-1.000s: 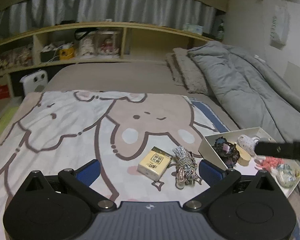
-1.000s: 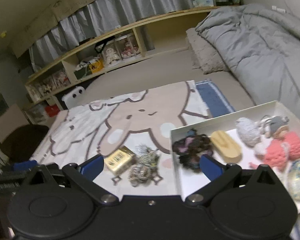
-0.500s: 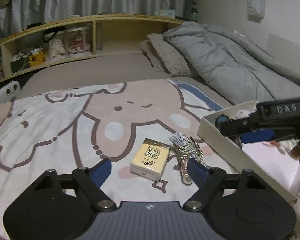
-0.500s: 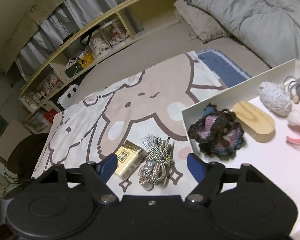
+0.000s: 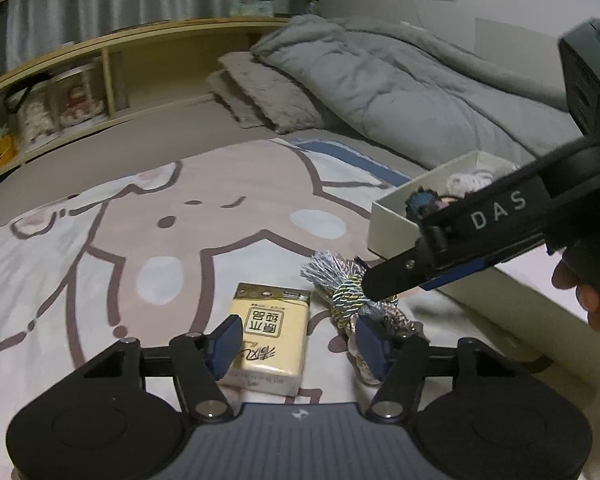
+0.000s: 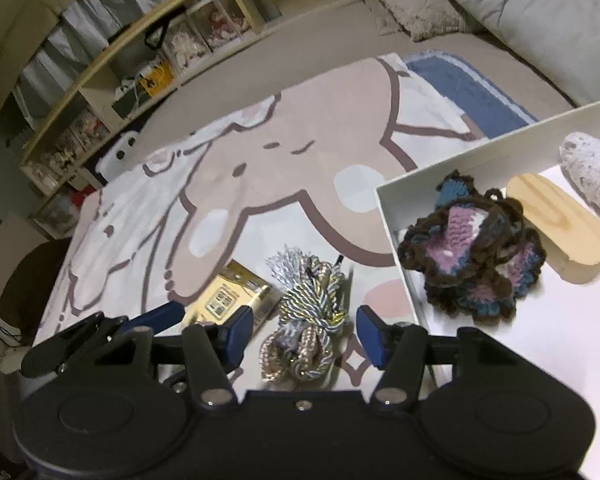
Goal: Organize objects
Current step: 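Grasp the yellow tissue pack with the left tool while the right tool grasps the twine bundle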
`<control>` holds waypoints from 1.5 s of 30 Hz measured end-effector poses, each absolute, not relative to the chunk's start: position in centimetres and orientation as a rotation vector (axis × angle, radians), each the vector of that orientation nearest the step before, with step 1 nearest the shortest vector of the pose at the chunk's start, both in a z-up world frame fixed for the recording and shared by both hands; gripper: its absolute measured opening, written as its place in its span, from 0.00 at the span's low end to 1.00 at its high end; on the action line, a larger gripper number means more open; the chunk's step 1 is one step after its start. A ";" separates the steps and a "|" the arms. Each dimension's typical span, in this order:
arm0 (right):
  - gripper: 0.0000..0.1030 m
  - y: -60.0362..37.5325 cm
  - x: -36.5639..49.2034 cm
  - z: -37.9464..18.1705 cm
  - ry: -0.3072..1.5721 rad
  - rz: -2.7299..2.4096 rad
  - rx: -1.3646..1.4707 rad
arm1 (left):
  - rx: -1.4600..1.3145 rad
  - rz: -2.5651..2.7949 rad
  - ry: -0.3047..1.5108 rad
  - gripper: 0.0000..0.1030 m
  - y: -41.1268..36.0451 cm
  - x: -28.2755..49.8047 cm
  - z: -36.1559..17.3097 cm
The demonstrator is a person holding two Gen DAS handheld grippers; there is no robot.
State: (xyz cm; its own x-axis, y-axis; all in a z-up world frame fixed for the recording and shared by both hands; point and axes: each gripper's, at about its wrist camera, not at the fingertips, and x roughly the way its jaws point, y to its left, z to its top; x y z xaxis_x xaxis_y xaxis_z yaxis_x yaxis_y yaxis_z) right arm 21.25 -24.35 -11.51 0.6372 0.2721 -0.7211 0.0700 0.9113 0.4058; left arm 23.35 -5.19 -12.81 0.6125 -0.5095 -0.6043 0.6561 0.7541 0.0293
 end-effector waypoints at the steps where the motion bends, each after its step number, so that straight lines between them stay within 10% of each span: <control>1: 0.56 -24.2 21.4 -11.5 0.878 0.119 0.411 | 0.266 -0.684 0.610 0.60 -5.3 23.6 -13.1; 39: 0.49 -19.4 21.5 -13.2 0.917 0.181 0.118 | 0.132 -0.437 0.860 0.53 -1.5 25.4 -13.6; 45: 0.30 -19.2 21.1 -13.6 0.887 0.223 0.140 | 0.060 -0.404 0.914 0.53 -1.3 24.2 -13.4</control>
State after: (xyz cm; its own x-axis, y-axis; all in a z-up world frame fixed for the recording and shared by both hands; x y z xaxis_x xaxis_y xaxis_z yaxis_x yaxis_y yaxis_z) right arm 21.07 -19.24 -13.62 0.6109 0.2503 -0.7511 -0.1349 0.9677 0.2128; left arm 24.18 -1.33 -13.36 0.5407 -0.3146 -0.7802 0.3648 0.9234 -0.1196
